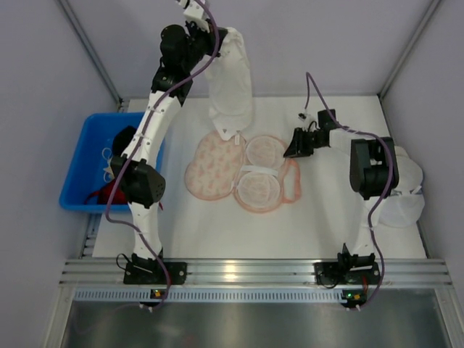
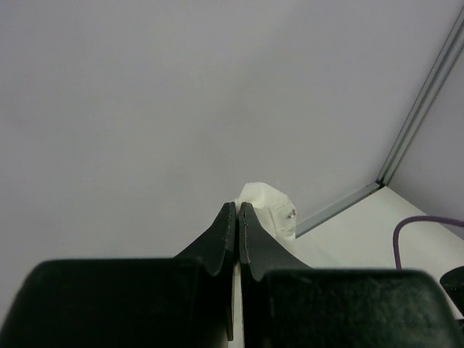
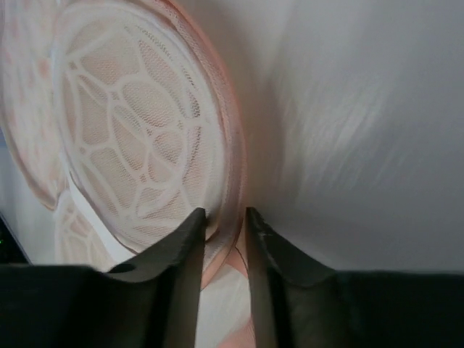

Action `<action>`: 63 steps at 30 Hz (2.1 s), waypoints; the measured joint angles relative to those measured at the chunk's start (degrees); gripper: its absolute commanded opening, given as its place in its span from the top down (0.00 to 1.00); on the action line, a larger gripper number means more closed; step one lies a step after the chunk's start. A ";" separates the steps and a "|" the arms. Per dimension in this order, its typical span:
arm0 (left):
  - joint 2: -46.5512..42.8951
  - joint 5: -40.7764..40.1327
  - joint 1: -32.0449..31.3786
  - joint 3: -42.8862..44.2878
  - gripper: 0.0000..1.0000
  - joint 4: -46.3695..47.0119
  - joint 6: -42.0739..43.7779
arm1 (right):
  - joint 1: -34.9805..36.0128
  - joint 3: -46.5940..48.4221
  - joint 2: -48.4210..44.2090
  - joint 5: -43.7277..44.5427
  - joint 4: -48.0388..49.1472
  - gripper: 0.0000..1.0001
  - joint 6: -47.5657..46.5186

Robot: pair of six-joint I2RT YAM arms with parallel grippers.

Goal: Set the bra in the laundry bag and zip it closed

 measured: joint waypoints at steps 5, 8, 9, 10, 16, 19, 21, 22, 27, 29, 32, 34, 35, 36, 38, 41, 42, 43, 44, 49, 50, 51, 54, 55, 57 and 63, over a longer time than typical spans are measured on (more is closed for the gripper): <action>2.78 -0.61 -0.68 0.59 1.00 3.58 0.63 | 1.73 -6.27 -0.81 -4.81 3.23 1.00 2.78; 4.15 -0.85 -1.29 0.94 1.00 5.42 1.18 | 2.29 -10.49 -2.75 -6.56 4.15 1.00 4.33; 4.74 -0.85 -1.64 1.36 1.00 6.01 1.42 | 2.40 -11.78 -3.41 -6.91 4.44 1.00 4.55; 5.27 -0.87 -2.01 1.70 1.00 6.58 1.51 | 2.54 -12.96 -4.09 -7.08 4.57 0.94 4.87; 7.45 -0.90 -5.25 3.65 1.00 10.32 3.04 | 3.15 -16.46 -7.02 -8.94 4.17 0.45 7.06; 7.65 -1.44 -7.10 3.76 1.00 12.09 5.09 | 3.06 -18.01 -10.40 -9.22 3.26 0.30 6.67; 7.65 -1.60 -8.24 3.63 1.00 13.38 6.21 | 2.64 -18.67 -12.31 -8.31 1.53 0.14 6.14; 7.61 -1.60 -8.63 3.19 1.00 14.14 6.40 | 2.21 -18.75 -13.09 -7.85 0.61 0.07 5.86; 2.56 -0.33 -10.40 -10.05 1.00 16.87 7.74 | -2.82 -18.75 -16.87 -5.81 -3.43 0.01 3.54; -0.50 0.15 -10.60 -18.25 1.00 17.18 8.07 | -5.42 -18.67 -17.81 -5.35 -4.50 0.01 2.80; -4.39 1.57 -10.69 -28.74 1.00 16.41 7.96 | -8.26 -18.03 -18.08 -4.70 -5.70 0.01 2.32; -7.28 2.64 -10.69 -35.74 1.00 16.04 7.43 | -9.01 -17.97 -18.08 -4.52 -6.08 0.01 2.19; -8.35 3.26 -10.69 -38.01 1.00 15.47 7.02 | -9.01 -17.97 -18.08 -4.50 -6.29 0.01 2.16; -9.60 3.87 -10.69 -40.30 1.00 14.93 6.51 | -9.01 -17.97 -18.08 -4.52 -6.47 0.01 2.16; -11.67 5.51 -10.69 -43.63 1.00 13.57 5.46 | -9.01 -17.97 -18.08 -4.52 -6.60 0.01 2.23; -14.58 7.89 -10.84 -46.21 1.00 11.56 4.35 | -9.01 -17.64 -18.08 -4.57 -7.06 0.01 2.29; -15.65 8.70 -10.95 -46.84 1.00 10.99 4.11 | -9.01 -17.33 -18.08 -4.55 -7.21 0.01 2.29; -16.76 9.27 -11.06 -47.50 1.00 10.51 3.89 | -9.01 -17.09 -18.08 -4.57 -7.17 0.01 2.32; -17.97 10.05 -11.21 -48.02 1.00 9.73 3.63 | -9.01 -16.83 -18.08 -4.57 -7.19 0.01 2.34; -23.02 13.79 -11.56 -49.44 1.00 6.01 2.86 | -9.01 -16.13 -18.08 -4.55 -7.21 0.00 2.34; -23.98 14.60 -11.63 -49.75 1.00 5.27 2.89 | -9.01 -16.13 -18.08 -4.52 -7.23 0.01 2.34; -24.81 15.34 -11.72 -50.03 1.00 4.11 2.89 | -9.01 -16.13 -18.08 -4.52 -7.23 0.01 2.34; -27.28 16.94 -12.15 -51.76 1.00 1.09 3.17 | -9.01 -16.11 -18.08 -4.48 -7.23 0.01 2.34; -28.04 17.31 -12.41 -52.65 1.00 0.04 3.34 | -9.01 -16.11 -18.08 -4.44 -7.21 0.01 2.34; -29.38 17.73 -13.07 -54.82 1.00 -1.66 3.91 | -9.01 -15.96 -18.03 -4.20 -7.21 0.01 2.47; -31.34 17.94 -14.82 -63.17 1.00 -6.38 7.41 | -9.01 -11.26 -14.56 -2.95 -6.19 0.04 4.00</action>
